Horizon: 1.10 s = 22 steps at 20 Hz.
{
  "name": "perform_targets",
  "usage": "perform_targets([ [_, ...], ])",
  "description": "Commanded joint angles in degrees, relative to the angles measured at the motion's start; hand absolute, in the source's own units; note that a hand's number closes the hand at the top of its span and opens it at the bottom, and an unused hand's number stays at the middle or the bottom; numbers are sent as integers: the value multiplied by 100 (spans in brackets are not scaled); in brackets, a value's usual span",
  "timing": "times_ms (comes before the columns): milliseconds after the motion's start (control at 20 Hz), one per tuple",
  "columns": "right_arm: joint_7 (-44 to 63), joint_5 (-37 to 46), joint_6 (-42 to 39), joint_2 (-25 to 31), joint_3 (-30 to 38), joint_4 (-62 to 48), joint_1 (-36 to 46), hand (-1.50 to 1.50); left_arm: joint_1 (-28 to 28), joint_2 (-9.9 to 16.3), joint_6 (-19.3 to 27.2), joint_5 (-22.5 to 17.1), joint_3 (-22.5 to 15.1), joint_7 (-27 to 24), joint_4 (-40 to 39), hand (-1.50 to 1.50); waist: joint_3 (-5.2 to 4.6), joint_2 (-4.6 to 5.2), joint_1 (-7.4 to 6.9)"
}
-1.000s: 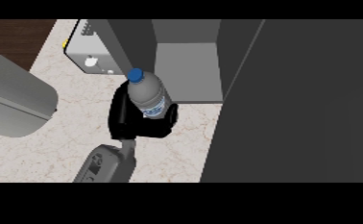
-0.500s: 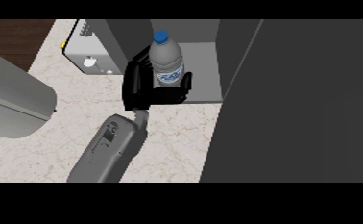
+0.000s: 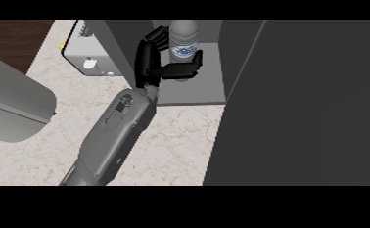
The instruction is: Pick up the bottled water, place it into the cabinet and close the cabinet
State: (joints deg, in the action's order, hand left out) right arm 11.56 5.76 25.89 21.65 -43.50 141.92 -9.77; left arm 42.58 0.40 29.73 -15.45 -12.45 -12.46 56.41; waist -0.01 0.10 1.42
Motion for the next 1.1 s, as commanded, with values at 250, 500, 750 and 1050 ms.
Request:
perform_targets([
  [250,400,332,-48,48,-236,591,-62,-150,1073,-40,299,-137,301,-520,-1861,150,-5,17,52],
  [500,303,-40,-183,174,173,656,-8,-150,1529,-40,621,105,254,-726,-2708,150,-2,29,84],
  [750,266,-151,-161,-11,265,300,241,-150,1711,-40,729,280,464,-949,-3549,150,-3,55,71],
  [1050,183,-107,-133,138,165,534,37,-150,1945,87,505,142,921,-1341,-4197,150,-5,81,158],
])
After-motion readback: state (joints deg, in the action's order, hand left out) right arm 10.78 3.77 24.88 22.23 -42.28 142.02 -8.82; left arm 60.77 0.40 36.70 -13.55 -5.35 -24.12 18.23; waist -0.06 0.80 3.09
